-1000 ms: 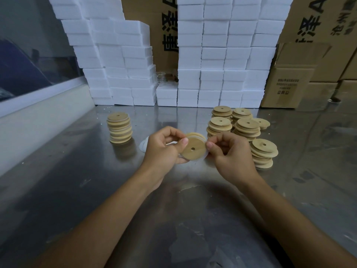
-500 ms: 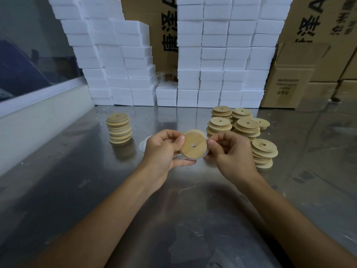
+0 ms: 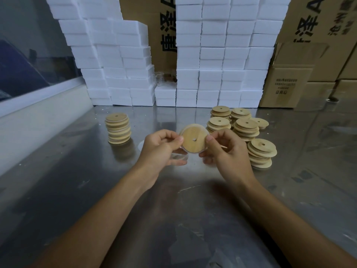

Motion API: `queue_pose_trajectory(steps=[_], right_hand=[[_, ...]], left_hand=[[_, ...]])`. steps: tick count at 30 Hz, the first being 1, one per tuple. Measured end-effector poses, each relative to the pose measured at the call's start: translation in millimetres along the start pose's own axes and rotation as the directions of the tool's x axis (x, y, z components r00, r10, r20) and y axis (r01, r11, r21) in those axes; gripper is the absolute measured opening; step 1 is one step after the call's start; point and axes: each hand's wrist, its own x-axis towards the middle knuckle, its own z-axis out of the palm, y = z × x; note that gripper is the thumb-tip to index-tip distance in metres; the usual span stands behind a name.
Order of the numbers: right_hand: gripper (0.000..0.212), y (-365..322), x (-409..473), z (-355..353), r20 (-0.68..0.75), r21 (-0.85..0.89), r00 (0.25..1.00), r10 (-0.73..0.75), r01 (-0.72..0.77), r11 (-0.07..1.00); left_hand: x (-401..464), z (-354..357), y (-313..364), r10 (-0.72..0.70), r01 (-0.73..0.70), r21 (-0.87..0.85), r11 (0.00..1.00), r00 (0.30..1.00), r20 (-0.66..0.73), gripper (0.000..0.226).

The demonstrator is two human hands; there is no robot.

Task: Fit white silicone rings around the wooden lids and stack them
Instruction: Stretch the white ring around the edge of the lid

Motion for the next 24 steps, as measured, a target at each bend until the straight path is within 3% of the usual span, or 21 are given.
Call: queue_pose_trajectory(steps=[5,10,20,24], right_hand=[[0.010,-1.3,0.1,-2.3,0.027,-0.050,0.997,-0.071,0.072,0.996],[0.010,0.3,-3.6,1.4,0.112,-0.157,0.985,-0.132,0.148,0.976],[0.014,-1.6,-1.9,2.7,0.073,-0.135,0.997,-0.016,0.026,0.991],[0.011,-2.8,-2.6,1.0,0.084,-0.151,0.995,-0.061,0.073,0.986]], left_hand=[[-0.8,-0.2,-4.3,0.128,-0.119,0.233,0.965,0.992,-0.021,0.014],[0.7,-0.9,-6.1,0.255,-0.253,0.257,0.933,0.967,0.025,0.019],[1.4,0.6,-8.2,0.376,-0.380,0.404,0.832,0.922,0.093,0.033],[2.8,-2.4,-8.2,0.382,-0.385,0.407,0.828,0.920,0.091,0.035]])
